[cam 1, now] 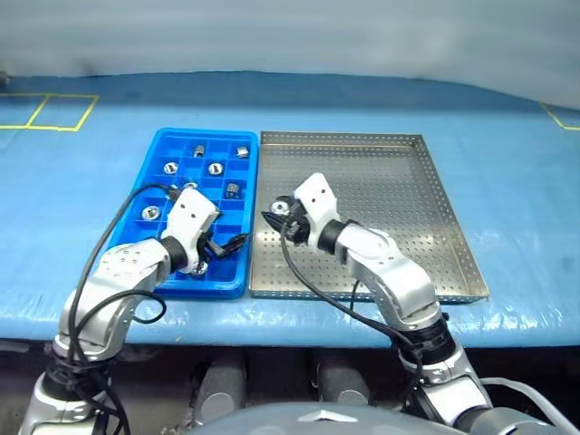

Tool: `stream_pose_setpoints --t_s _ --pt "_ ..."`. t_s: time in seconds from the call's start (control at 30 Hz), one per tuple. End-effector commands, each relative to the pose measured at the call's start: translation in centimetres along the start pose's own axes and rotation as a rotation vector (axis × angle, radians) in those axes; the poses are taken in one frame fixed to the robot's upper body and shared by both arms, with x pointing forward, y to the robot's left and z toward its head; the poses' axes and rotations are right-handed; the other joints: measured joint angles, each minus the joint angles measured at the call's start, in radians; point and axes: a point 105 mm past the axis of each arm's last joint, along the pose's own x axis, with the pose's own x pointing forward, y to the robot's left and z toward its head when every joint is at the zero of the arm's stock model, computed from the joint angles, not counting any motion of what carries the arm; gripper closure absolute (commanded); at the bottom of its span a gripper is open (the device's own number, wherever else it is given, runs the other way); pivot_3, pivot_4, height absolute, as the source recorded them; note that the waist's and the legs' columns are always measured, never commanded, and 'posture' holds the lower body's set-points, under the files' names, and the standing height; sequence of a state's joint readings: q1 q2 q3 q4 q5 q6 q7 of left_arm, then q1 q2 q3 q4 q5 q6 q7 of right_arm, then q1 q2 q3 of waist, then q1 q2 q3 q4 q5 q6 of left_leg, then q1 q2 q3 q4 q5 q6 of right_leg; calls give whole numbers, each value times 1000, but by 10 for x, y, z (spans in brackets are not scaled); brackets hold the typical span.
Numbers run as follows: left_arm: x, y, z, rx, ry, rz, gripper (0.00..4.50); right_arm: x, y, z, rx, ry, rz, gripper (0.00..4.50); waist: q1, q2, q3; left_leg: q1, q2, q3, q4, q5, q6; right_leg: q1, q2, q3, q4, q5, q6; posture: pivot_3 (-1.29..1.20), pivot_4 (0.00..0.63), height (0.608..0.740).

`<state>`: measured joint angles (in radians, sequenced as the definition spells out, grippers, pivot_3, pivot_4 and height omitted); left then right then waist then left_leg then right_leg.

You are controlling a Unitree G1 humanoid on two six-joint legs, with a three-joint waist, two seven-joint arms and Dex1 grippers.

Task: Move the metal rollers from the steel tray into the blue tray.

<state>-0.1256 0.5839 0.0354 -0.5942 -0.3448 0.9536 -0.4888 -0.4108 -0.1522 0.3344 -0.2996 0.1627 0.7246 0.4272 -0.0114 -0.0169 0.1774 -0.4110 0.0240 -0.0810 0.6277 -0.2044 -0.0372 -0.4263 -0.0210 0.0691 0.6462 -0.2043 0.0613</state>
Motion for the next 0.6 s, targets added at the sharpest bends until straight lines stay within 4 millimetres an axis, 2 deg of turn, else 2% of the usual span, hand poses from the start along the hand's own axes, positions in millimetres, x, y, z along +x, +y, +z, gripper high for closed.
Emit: stream_pose_setpoints --t_s 0.03,0.2,0.43,0.6 --pt "-16 9 4 26 -10 70 707 12 16 13 -42 -47 80 2730 7 0 0 0 0 0 0 0 0 0 0 0 0 0 0 194 150 740" --pt "-21 7 -2 7 6 95 707 23 31 6 -31 -23 150 2730 24 0 0 0 0 0 0 0 0 0 0 -1 0 0 0 214 150 740" --pt "-16 3 -2 2 8 81 707 31 25 -3 -2 2 136 2730 36 0 0 0 0 0 0 0 -1 0 0 -1 0 0 -1 218 150 740" --pt "-9 -3 2 13 2 43 707 28 16 6 -3 -46 92 1095 39 0 0 0 0 0 0 0 -1 0 0 -1 0 0 -1 200 150 740"
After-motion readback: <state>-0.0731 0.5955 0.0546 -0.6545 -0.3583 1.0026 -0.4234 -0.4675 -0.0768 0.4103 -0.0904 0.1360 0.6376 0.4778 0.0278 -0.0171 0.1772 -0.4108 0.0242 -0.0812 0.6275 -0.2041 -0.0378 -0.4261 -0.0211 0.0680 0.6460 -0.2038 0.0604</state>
